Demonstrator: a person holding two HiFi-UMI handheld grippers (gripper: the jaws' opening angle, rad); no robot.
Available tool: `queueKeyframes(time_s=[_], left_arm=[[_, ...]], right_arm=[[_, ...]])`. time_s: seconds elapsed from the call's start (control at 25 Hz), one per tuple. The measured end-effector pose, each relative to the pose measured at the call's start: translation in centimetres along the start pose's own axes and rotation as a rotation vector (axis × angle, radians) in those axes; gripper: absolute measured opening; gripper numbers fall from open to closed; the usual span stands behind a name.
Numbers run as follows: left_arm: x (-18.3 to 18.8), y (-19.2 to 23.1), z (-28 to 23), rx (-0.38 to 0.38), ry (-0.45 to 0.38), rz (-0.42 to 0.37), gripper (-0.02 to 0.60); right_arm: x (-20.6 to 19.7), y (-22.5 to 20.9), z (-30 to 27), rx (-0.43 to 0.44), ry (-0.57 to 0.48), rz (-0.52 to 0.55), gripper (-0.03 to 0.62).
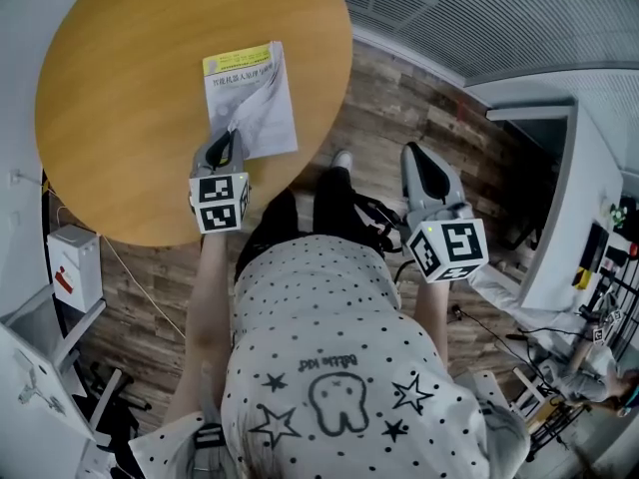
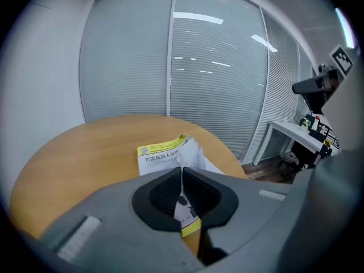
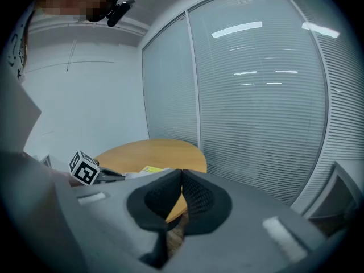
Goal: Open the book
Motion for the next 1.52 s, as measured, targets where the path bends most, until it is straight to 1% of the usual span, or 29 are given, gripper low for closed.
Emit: queueKeyframes(time_s=[0.4,0.52,0.76,1.16,1.52], left_arm=[[-0.3,2.2,1.7,0.134,-0.048,0.09,0.02],[-0.2,3.0,2.3,0.167,-0.063,0.103,0.02],[-1.1,4.6,3.6,0.21,-0.069,0.141,0.02],[-1.4,6.8,4.4,0.275,-0.079,0.183,0.02],[-3.2,9.4,5.8,0.352,-0.066,0.267,0.02]], right_arm=[[0.0,0.4,-0.1,0.015,-0.005,0.007,0.003],[0.1,0.7,-0.4,0.024,-0.006,0.008,0.003],[-0.1,1.9,-1.1,0.045,0.003,0.011,0.003],[0.6,2.7,-2.3,0.064,0.001,0.026,0.003],[1.4,3.9,-3.3,0.091,0.002,0.055,0.003]])
Point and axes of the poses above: the fingertips, and each gripper's own axes: z backward along the fingers, y to its left, x out of its top, the point moved 10 cm from there along z, backward along the fingers, and after that the axes turned 8 degrees about x, right-handed, at the moved point
